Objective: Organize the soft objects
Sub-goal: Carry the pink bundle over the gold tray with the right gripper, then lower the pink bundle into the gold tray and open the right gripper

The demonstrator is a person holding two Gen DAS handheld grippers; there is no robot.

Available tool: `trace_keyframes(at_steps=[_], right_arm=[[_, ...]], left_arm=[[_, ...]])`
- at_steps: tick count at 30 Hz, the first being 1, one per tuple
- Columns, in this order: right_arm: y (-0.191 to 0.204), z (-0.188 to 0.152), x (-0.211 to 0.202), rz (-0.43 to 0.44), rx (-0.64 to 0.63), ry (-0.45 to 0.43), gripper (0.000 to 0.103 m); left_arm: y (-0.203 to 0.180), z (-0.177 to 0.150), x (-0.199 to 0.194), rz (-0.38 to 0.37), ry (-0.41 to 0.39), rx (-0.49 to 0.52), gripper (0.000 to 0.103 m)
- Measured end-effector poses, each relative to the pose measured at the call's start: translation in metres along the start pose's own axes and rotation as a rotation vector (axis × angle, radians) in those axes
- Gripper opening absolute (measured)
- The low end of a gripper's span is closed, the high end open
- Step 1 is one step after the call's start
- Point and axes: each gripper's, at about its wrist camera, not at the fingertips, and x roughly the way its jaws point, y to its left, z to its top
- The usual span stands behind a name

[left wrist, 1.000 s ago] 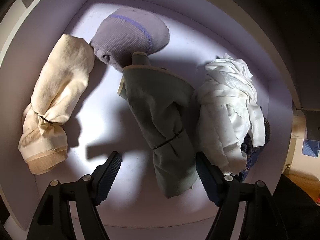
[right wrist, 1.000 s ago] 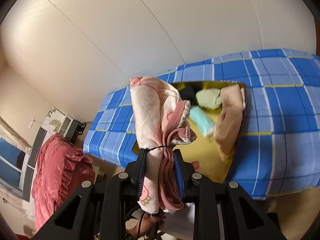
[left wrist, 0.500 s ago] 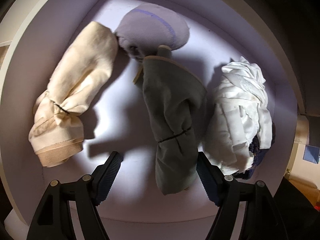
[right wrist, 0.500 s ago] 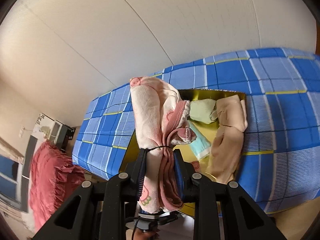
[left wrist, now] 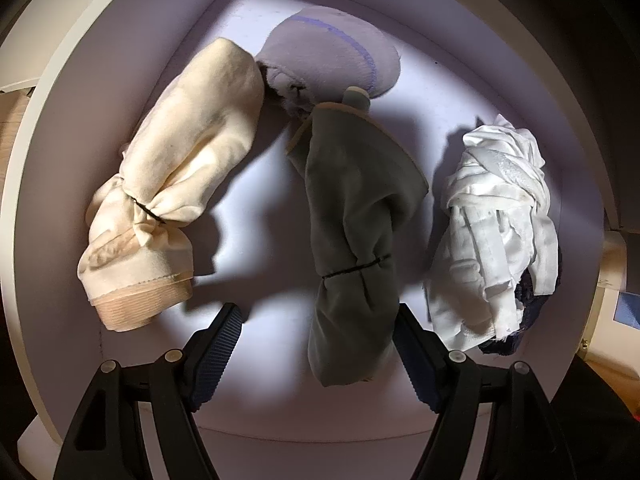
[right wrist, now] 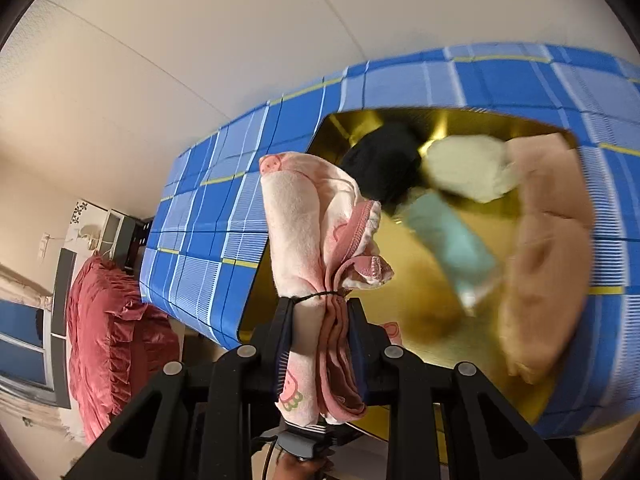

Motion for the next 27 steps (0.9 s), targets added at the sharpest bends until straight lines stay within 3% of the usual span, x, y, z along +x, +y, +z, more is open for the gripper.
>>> trace_keyframes(at_steps=[13, 16, 21, 24, 25, 27], right_arm=[[-0.007, 0.022, 0.075, 0.131, 0.309, -0.026, 0.027], [-0.007, 0.026, 0.089, 0.098, 0.329, -0.033, 0.027], [-0.01, 0.041, 0.099, -0.04, 0.299, -0.076, 0.027], [-0.009, 0.051, 0.098, -0.146, 0.259, -0.12, 0.034], [-0.009, 0.053, 0.098, -0.159, 0.249, -0.125, 0.049], [-0.01, 0.054, 0.096, -0.132, 0.238, -0.131, 0.062]], left_arm=[[0.024, -0.008, -0.022, -0.017, -0.011, -0.011, 0.077], [0.029, -0.007, -0.027, -0.026, -0.011, -0.016, 0.077], [0.03, -0.007, -0.038, -0.028, -0.02, -0.018, 0.077], [0.028, -0.007, -0.044, -0.031, -0.027, -0.017, 0.077], [0.027, -0.007, -0.046, -0.036, -0.028, -0.02, 0.077], [0.025, -0.006, -0.048, -0.04, -0.029, -0.019, 0.077]])
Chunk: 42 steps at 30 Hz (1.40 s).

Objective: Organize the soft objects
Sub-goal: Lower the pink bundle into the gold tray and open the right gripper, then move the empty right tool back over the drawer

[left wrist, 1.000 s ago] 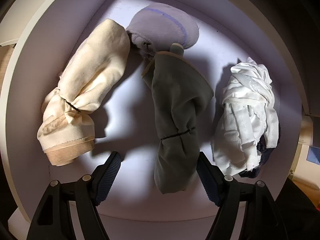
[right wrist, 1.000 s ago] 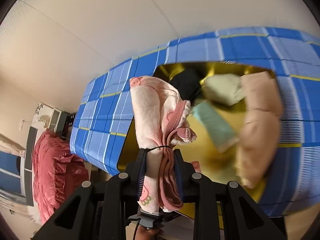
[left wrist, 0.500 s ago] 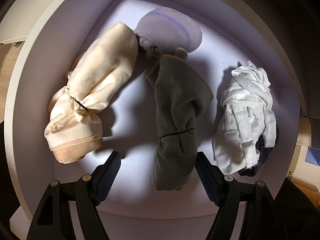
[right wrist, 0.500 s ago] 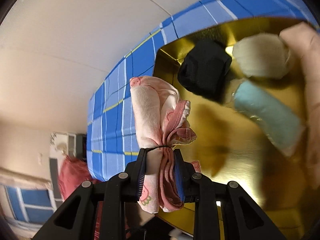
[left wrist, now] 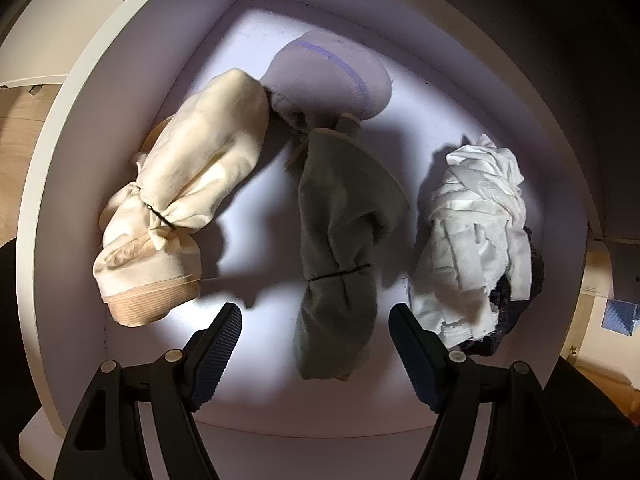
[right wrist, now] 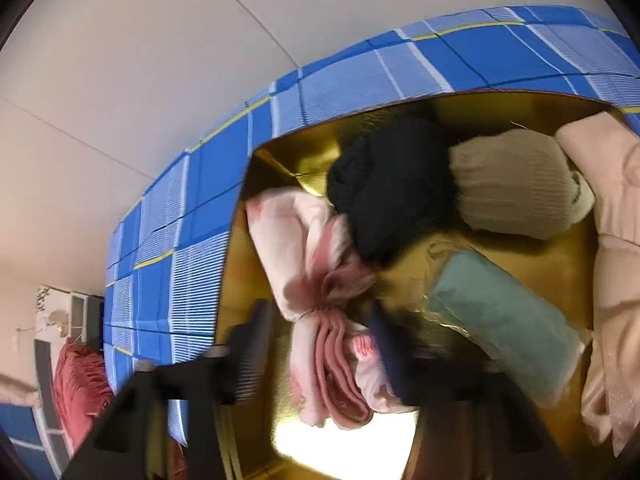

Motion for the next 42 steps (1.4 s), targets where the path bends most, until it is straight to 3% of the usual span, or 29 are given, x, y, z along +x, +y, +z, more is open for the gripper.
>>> trace_keyframes(at_steps=[2, 11, 29, 42], right_arm=[[0.002, -0.002, -0.005, 0.036, -0.02, 0.002, 0.063], [0.006, -0.017, -0.021, 0.043, -0.135, 0.014, 0.063], [-0.008, -0.053, -0.054, -0.029, -0.278, 0.008, 0.063], [-0.037, -0.118, -0.125, 0.033, -0.427, -0.039, 0.062]], left_arm=[[-0.002, 0.0, -0.002, 0.001, -0.001, 0.004, 0.077], [-0.003, -0.001, -0.005, 0.0, 0.0, -0.012, 0.077], [0.009, 0.001, -0.008, 0.008, -0.009, -0.021, 0.077], [0.021, -0.012, -0.01, 0.023, -0.008, -0.023, 0.077]])
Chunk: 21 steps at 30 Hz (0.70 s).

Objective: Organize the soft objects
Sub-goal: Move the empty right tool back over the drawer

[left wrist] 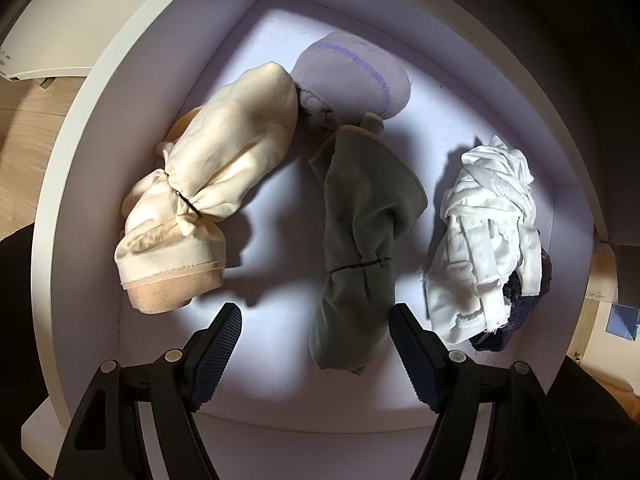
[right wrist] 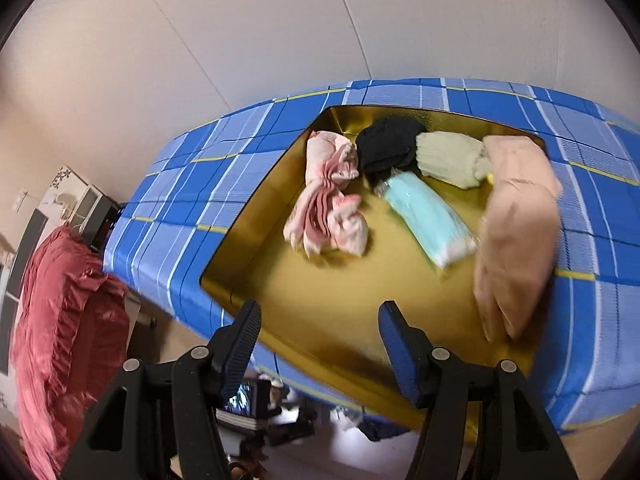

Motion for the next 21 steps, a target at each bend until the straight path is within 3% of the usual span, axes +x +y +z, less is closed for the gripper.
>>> trace_keyframes(at_steps=[10, 15, 21], right_arm=[[-0.004, -0.082, -0.019, 0.026, -0.152, 0.036, 0.064], [-0.006, -0.137, 0.01, 0.058, -0.235, 0.15, 0.071], [-0.035, -0.18, 0.078, 0.007, -0.146, 0.355, 0.072]], left_arm=[[0.014, -0.012, -0.006, 0.0, -0.004, -0.011, 0.077], [0.017, -0.015, -0.007, 0.0, -0.005, 0.005, 0.077], [0.008, -0.024, -0.017, -0.002, -0.033, 0.032, 0.078]])
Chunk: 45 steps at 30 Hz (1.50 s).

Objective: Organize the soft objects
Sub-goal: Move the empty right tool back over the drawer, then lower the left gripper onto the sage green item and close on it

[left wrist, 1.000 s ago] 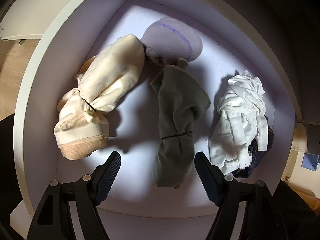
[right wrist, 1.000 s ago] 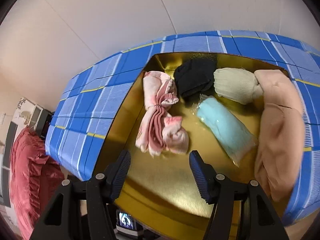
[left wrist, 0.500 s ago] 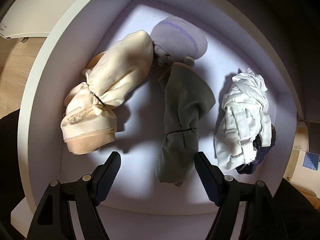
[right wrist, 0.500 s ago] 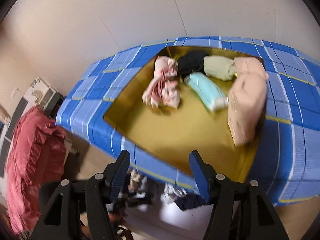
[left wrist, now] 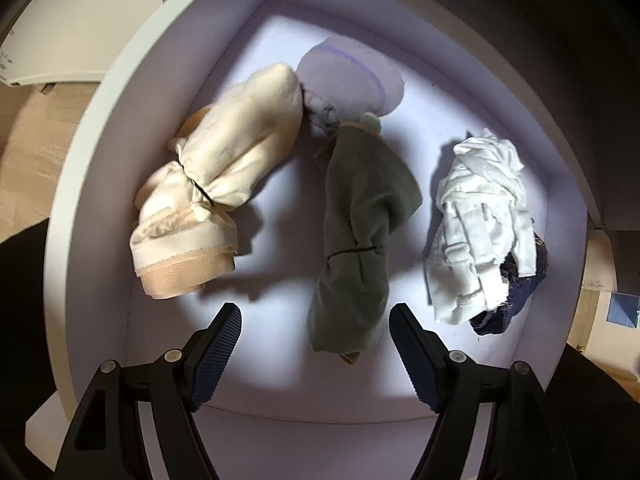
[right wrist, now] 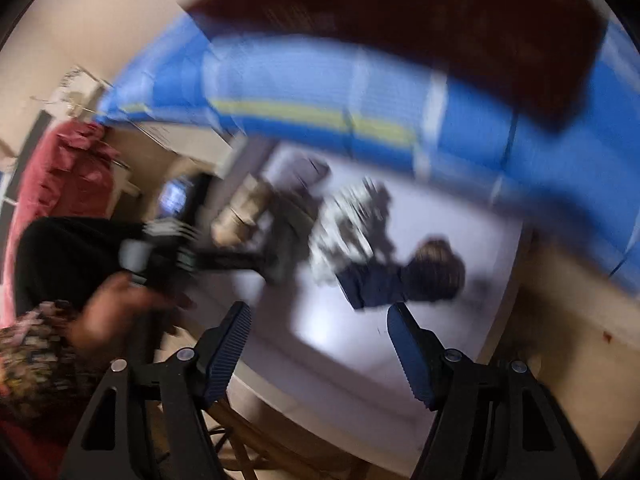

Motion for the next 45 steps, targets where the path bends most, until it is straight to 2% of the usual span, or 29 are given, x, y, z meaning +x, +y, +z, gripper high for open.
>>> trace_keyframes(at_steps=[1, 4, 6, 9, 12, 18, 23, 31, 36, 45], right_arm=[[-0.003, -0.002, 0.011, -0.009, 0.005, 0.033, 0.072], [-0.011, -0.01, 0.047, -0.119, -0.02, 0.135, 0.072], [-0.018, -0.017, 0.066, -0.16, -0.005, 0.212, 0.072], [-0.038, -0.032, 0.095, -0.178, 0.092, 0.336, 0.08], [-0.059, -0.043, 0.111, -0.173, 0.202, 0.39, 0.083], [-0.076, -0.051, 0.125, -0.188, 0.271, 0.404, 0.086], [-0.077, -0.051, 0.124, -0.16, 0.288, 0.387, 0.088], [-0.09, -0.052, 0.123, -0.145, 0.325, 0.38, 0.088], [-0.088, -0.052, 0.12, -0.141, 0.324, 0.377, 0.088], [-0.085, -0.053, 0.121, -0.134, 0.341, 0.38, 0.088]], left_arm=[[-0.002, 0.0, -0.004, 0.007, -0.015, 0.006, 0.078], [-0.006, 0.001, -0.014, 0.03, -0.058, 0.022, 0.078], [-0.009, 0.0, -0.016, 0.038, -0.074, 0.037, 0.078], [-0.015, -0.001, -0.011, 0.045, -0.063, 0.064, 0.078], [-0.026, 0.003, -0.006, 0.05, -0.061, 0.107, 0.078], [-0.054, 0.009, -0.005, 0.101, -0.097, 0.205, 0.078], [-0.07, 0.017, 0.004, 0.148, -0.095, 0.247, 0.077], [-0.072, 0.034, 0.012, 0.191, -0.108, 0.254, 0.073], [-0.072, 0.041, 0.017, 0.19, -0.112, 0.251, 0.073], [-0.08, 0.023, 0.033, 0.23, -0.105, 0.282, 0.073]])
